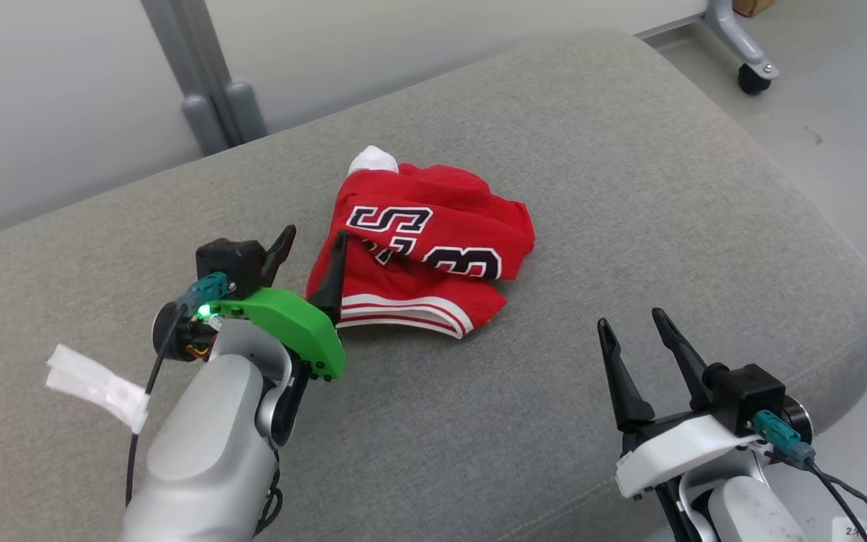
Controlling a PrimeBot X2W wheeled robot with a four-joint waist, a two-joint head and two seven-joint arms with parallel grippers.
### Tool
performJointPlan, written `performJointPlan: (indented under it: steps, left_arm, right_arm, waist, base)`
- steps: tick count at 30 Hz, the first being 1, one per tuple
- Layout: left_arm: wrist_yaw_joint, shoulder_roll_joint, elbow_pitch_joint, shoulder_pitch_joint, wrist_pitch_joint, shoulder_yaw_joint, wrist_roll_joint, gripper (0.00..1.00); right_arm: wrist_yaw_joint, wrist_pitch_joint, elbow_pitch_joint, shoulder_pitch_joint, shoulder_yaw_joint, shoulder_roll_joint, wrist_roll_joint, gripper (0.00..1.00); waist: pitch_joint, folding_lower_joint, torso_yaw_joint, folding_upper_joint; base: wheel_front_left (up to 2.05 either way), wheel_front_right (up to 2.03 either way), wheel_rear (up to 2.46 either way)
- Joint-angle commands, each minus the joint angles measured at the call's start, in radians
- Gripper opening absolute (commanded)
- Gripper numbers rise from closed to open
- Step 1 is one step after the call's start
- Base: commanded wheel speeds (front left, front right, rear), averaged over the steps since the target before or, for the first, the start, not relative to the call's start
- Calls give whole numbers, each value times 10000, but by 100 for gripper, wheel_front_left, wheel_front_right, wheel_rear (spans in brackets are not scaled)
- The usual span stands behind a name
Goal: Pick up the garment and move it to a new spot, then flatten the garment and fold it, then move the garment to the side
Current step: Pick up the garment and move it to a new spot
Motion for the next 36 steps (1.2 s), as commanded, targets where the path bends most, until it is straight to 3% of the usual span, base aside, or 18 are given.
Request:
performJointPlan:
  steps: [1,7,17,28,36]
  left_arm:
    - [-53,1,-201,320,-442,76,-67,100]
    - [-47,273,-1532,1486,-1276,601,-338,100]
    - [132,674,-4666,4087,-1356,2195,299,100]
    - [236,486,-5725,6135,-1359,3412,1020,100]
    - [65,264,-5942,6830,-1361,3926,1227,100]
  right_arm:
    - [-10,-14,-33,116,-78,-8,-75,100]
    - [-8,141,-232,248,-652,-9,-370,100]
    - [-10,416,-592,526,-1147,-12,-560,100]
    - [-10,375,-440,744,-1119,-16,-419,100]
    - [-8,392,-304,917,-1407,-14,-631,100]
  waist:
    - [-204,0,671,0]
    - [-462,0,1783,0]
    - [-723,0,3108,0]
    - [-897,0,3359,0]
    - [-918,0,3330,0]
  base:
    - [0,0,0]
    - [0,0,0]
    - [0,0,0]
    - [0,0,0]
    - [0,0,0]
